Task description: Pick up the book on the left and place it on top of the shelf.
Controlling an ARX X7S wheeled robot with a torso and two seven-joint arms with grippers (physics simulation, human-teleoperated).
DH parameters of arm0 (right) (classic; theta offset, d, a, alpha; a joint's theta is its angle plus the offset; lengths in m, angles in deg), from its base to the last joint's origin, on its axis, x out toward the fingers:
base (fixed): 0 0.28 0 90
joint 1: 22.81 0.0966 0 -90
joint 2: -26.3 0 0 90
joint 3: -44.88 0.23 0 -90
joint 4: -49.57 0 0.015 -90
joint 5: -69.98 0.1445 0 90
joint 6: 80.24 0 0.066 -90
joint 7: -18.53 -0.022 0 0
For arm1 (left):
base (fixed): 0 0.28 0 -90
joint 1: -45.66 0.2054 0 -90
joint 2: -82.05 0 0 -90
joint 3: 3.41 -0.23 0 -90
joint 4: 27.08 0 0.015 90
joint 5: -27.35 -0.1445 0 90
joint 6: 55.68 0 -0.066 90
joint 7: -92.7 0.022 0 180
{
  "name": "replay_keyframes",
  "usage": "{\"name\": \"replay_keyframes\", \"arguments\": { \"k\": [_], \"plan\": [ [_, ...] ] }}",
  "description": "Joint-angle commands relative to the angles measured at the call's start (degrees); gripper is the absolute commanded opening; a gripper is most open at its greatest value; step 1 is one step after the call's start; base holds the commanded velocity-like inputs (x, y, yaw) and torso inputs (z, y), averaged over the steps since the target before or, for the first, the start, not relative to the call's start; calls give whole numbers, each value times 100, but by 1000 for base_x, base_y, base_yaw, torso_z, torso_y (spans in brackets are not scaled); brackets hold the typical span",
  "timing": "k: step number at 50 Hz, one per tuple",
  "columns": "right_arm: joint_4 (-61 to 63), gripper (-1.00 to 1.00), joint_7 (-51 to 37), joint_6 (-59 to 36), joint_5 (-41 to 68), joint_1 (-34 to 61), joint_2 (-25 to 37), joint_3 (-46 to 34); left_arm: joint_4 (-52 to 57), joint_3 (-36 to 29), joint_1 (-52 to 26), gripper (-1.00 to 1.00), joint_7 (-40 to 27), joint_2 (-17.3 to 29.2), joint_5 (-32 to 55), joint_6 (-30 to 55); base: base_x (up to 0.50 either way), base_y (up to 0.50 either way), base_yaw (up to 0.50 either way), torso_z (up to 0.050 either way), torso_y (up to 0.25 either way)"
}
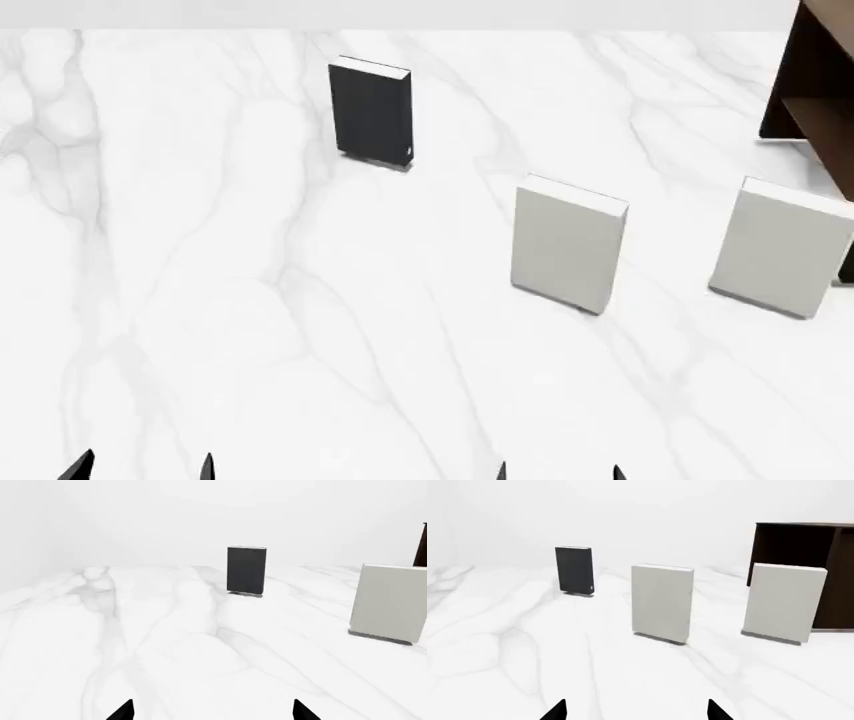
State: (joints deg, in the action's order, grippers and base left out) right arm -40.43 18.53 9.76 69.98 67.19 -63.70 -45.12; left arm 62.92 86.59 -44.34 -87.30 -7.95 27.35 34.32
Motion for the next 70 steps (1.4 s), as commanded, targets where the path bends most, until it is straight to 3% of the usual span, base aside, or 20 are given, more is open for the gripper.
{"name": "replay_keyframes", "arguments": {
  "k": [1, 13, 16, 39, 44, 48, 51, 54, 55, 60, 65, 67, 70],
  "plan": [
    [74, 100, -145, -84, 78, -28, 86, -103, 111, -54, -6, 100, -135, 87, 132, 103, 0, 0, 0, 0, 0],
    [119, 100, -459, -43, 180, -48, 278, -319, 118, -261, 40, 100, -713, 230, 13, 27, 0, 0, 0, 0, 0],
    [115, 100, -508, -9, 176, -59, 306, -374, 187, -329, 90, 100, -501, 310, 260, -6, 0, 0, 0, 0, 0],
    [90, 100, -744, 43, 360, -60, 462, -553, 136, -515, 74, 100, -681, 484, 465, -40, 0, -294, 0, 0, 0],
    [376, 100, -764, -343, 415, 41, 512, -607, 575, -544, -55, 100, -742, 527, 577, 658, 0, 0, 0, 0, 0],
    [1772, 100, -697, -2413, 902, 809, 718, -551, 1916, -595, -914, 100, -780, 661, 905, 2892, 0, 0, 0, 0, 0],
    [2802, 100, -772, -4708, 1371, 2250, 887, -401, 2614, -412, -2465, 100, -824, 647, 1458, 5041, 0, 0, 0, 0, 0],
    [2912, 100, -754, -5997, 1732, 3460, 904, -204, 2741, -284, -3599, 100, -898, 577, 1704, 6062, 0, 0, 0, 0, 0],
    [2751, 100, -675, -6552, 1909, 4182, 911, -126, 2550, -240, -4314, 100, -944, 539, 1770, 6551, 0, 0, 0, 0, 0],
    [1910, 100, -594, -7098, 2037, 5506, 922, 36, 1808, -130, -5450, 100, -995, 491, 1775, 6734, 0, 0, 0, 0, 0],
    [1366, 100, -655, -6762, 1915, 5635, 922, 165, 1545, -170, -5522, 100, -924, 547, 1776, 6486, 0, 0, 0, 0, 0],
    [1407, 100, -698, -6526, 1591, 5549, 1175, -460, 1467, -203, -5465, 100, -898, 566, 1778, 6414, 0, 365, 0, 0, 0],
    [1156, 100, -668, -6543, 1808, 5555, 958, -51, 1289, -181, -5457, 100, -856, 561, 1817, 6343, 0, 333, 0, 0, 0]
  ]
}}
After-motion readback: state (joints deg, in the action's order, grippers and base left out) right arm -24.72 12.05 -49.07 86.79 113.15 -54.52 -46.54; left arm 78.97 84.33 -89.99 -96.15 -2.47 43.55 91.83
